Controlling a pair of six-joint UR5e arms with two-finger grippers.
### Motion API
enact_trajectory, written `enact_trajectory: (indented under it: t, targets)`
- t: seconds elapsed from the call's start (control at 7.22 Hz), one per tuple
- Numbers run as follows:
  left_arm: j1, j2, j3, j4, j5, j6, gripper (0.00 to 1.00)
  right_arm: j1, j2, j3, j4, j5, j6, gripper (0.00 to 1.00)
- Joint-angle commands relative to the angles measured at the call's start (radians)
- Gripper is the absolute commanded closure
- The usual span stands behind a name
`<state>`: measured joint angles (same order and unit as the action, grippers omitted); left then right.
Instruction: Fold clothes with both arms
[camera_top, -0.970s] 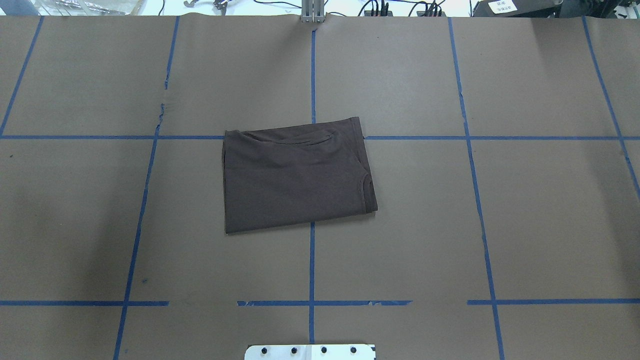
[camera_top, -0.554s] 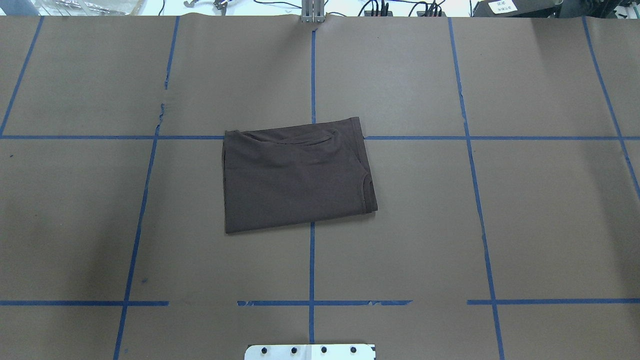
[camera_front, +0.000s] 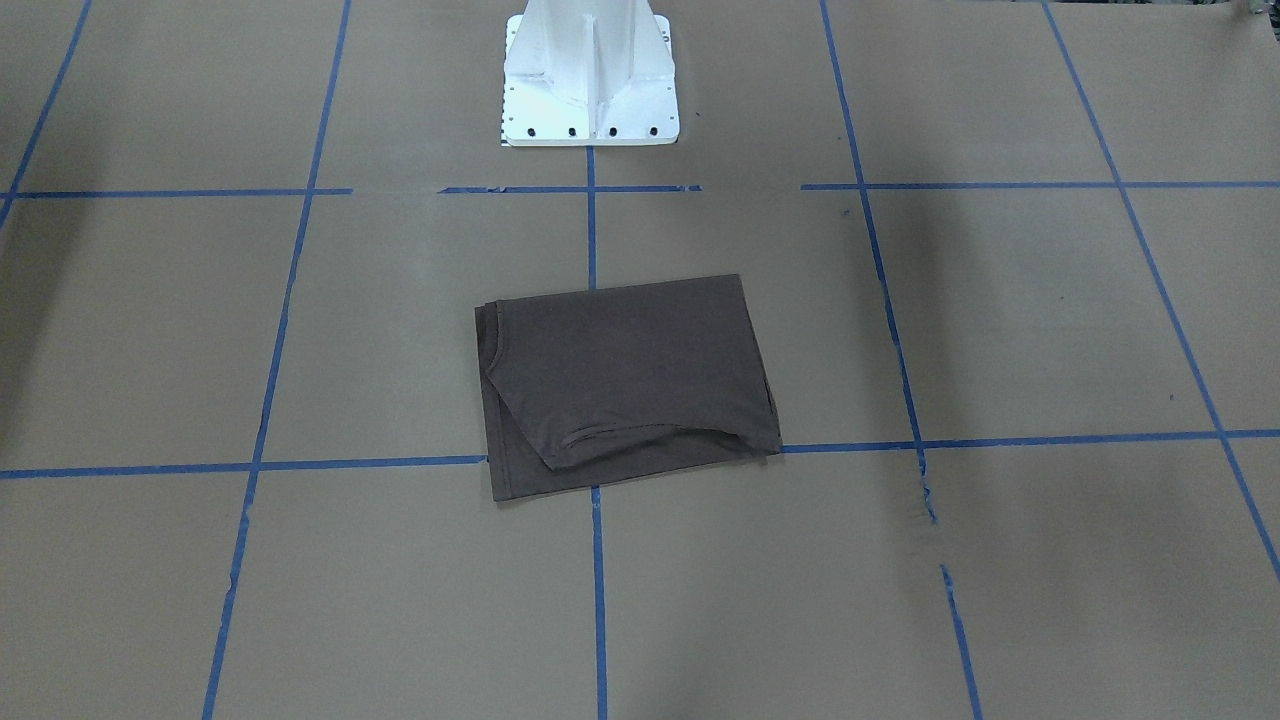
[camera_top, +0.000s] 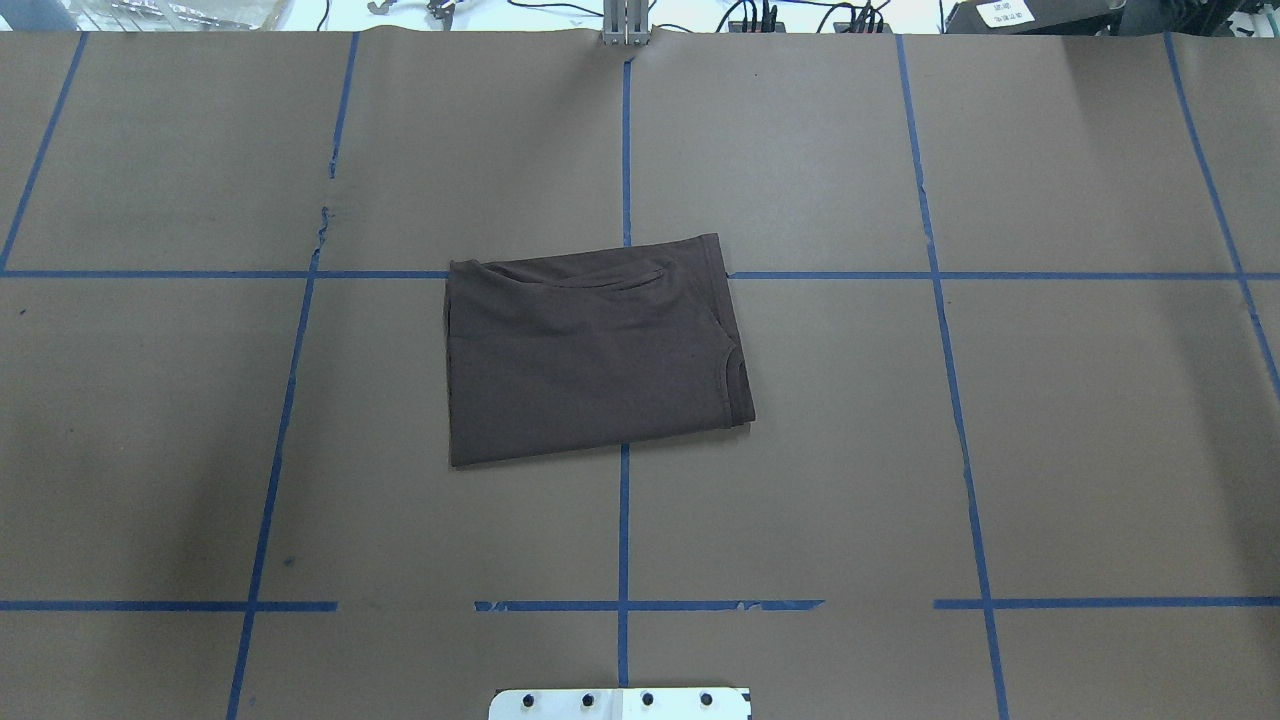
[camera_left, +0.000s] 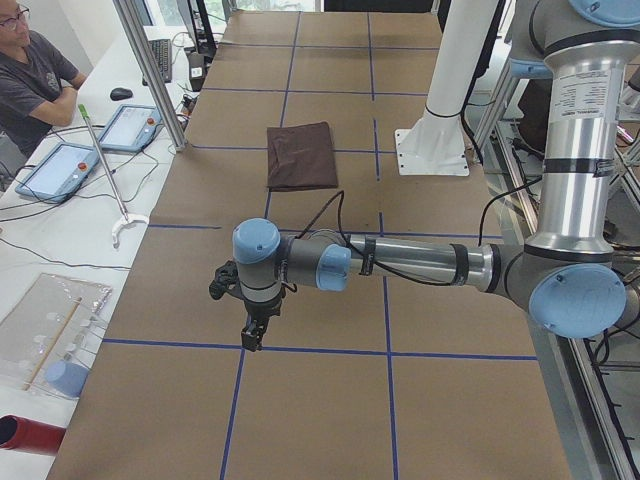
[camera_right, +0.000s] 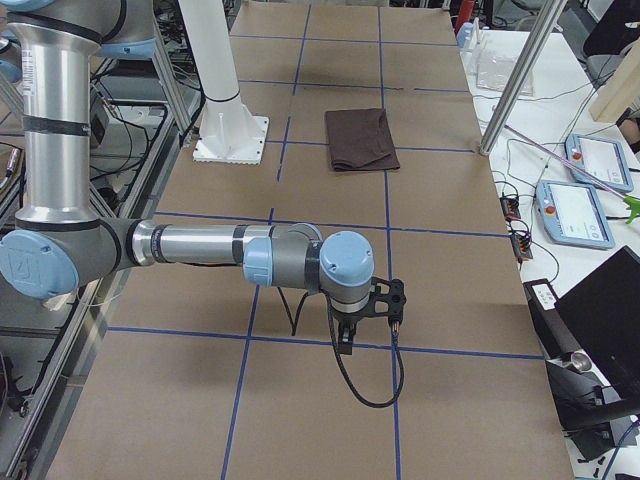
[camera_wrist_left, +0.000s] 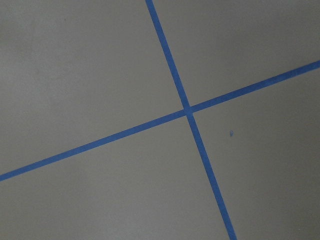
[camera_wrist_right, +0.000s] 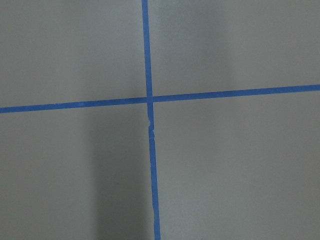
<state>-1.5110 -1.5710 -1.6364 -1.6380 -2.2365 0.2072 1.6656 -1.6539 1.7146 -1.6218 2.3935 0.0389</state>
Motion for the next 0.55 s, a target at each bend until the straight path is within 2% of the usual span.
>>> enact_trajectory:
  t: [0.0,0.42]
  targets:
    - [0.000,0.000,-0.009,0.000,0.005,0.000,0.00,-0.081,-0.001,-0.004,0.060,-0.025,0.120,0.00]
    - [0.000,0.000,-0.010,0.000,0.006,0.000,0.00,-0.080,-0.009,-0.007,0.072,-0.017,0.113,0.00]
